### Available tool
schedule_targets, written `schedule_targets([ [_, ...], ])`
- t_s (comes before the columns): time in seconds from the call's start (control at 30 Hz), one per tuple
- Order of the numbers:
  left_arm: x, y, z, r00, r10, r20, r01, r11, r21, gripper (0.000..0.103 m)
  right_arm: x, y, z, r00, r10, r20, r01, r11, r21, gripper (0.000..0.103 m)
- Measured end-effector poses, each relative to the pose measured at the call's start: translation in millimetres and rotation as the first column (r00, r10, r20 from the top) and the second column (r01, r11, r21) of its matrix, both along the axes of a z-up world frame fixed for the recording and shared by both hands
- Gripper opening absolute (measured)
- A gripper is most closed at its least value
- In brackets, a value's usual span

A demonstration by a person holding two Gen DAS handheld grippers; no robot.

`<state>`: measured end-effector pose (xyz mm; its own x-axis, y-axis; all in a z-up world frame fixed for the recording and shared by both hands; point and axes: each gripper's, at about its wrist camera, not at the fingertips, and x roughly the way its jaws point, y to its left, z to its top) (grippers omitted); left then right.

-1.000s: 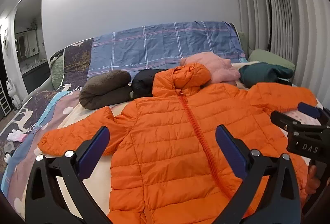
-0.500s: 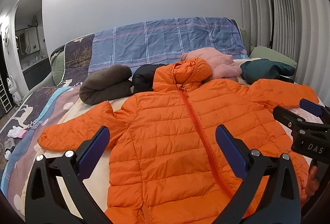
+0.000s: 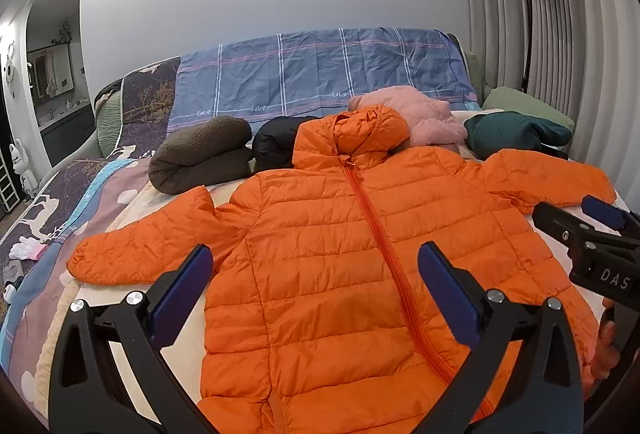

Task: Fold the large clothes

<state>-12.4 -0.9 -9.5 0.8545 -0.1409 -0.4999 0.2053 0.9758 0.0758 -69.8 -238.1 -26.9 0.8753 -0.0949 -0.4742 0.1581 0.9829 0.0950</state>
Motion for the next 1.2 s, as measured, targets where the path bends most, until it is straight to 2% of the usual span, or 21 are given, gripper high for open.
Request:
schedule_targets([
  [0.73, 2.4, 1.2, -5.6, 1.000, -0.003, -0.022, 0.003, 1.000, 0.000, 0.102, 2.6, 1.0, 3.8, 1.000, 0.006, 0.016, -0.005, 0.999, -0.038, 0.101],
  [1.2, 19.9, 6.0, -7.0, 1.000, 0.006, -0.024, -0.006, 1.000, 0.001, 0.102, 25.3, 2.8, 2.7, 1.000, 0.024, -0.007, -0.024, 0.998, -0.053, 0.101],
])
